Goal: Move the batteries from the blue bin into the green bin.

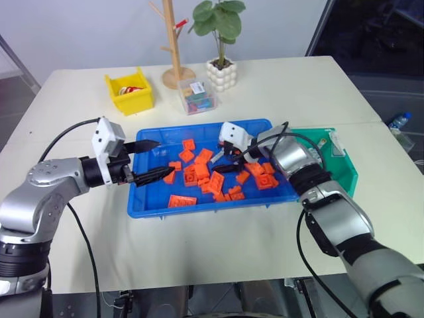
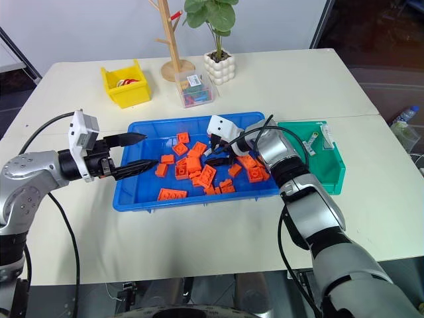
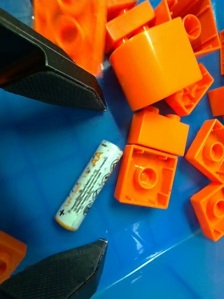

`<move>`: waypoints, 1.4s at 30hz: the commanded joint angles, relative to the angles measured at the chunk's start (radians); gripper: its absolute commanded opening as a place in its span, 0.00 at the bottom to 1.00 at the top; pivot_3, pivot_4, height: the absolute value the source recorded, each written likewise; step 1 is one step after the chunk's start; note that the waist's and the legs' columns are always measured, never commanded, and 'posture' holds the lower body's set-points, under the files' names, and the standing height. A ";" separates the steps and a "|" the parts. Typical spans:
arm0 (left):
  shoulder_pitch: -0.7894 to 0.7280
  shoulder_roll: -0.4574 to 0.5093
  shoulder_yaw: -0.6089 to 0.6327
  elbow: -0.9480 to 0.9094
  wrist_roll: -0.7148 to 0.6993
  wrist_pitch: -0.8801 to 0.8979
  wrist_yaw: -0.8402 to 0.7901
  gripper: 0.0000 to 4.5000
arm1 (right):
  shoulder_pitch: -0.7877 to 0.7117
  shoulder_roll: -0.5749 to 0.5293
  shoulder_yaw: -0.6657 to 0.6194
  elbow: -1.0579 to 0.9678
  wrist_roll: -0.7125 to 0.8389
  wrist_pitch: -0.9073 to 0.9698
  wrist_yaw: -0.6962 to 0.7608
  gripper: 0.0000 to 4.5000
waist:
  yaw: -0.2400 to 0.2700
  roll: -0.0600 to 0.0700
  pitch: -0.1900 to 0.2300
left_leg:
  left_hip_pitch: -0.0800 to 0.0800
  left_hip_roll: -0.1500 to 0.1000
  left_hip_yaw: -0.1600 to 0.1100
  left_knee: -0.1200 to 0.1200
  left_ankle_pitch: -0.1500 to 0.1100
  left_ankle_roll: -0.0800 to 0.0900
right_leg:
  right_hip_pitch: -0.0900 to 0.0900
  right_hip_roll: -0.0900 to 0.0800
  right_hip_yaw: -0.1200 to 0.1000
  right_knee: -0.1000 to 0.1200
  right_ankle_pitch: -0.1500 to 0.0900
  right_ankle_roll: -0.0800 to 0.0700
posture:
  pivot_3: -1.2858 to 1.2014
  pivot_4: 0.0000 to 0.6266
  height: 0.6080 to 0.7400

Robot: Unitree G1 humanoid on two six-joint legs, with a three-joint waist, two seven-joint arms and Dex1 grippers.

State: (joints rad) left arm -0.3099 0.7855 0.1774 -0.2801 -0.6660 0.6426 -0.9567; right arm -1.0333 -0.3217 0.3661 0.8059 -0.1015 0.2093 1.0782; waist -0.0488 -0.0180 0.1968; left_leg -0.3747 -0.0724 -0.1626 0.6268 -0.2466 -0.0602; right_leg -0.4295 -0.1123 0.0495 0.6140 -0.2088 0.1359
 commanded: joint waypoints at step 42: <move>-0.424 -0.266 -0.217 0.482 0.131 -0.215 -0.222 1.00 | 0.345 -0.691 -0.531 -0.932 0.273 0.772 0.005 0.01 | 0.010 0.000 0.000 | -0.002 0.000 0.002 0.002 0.000 0.000 | 0.000 -0.001 0.000 -0.001 0.000 0.001 | 0.52 0.24 1.00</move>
State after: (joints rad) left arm -0.7101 0.5209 -0.0361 0.1867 -0.5506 0.4559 -1.1583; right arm -0.7066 -0.9894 -0.1046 -0.0646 0.1448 0.9484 1.0979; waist -0.0391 -0.0177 0.1971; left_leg -0.3772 -0.0728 -0.1607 0.6292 -0.2468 -0.0598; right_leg -0.4289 -0.1134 0.0494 0.6127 -0.2089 0.1367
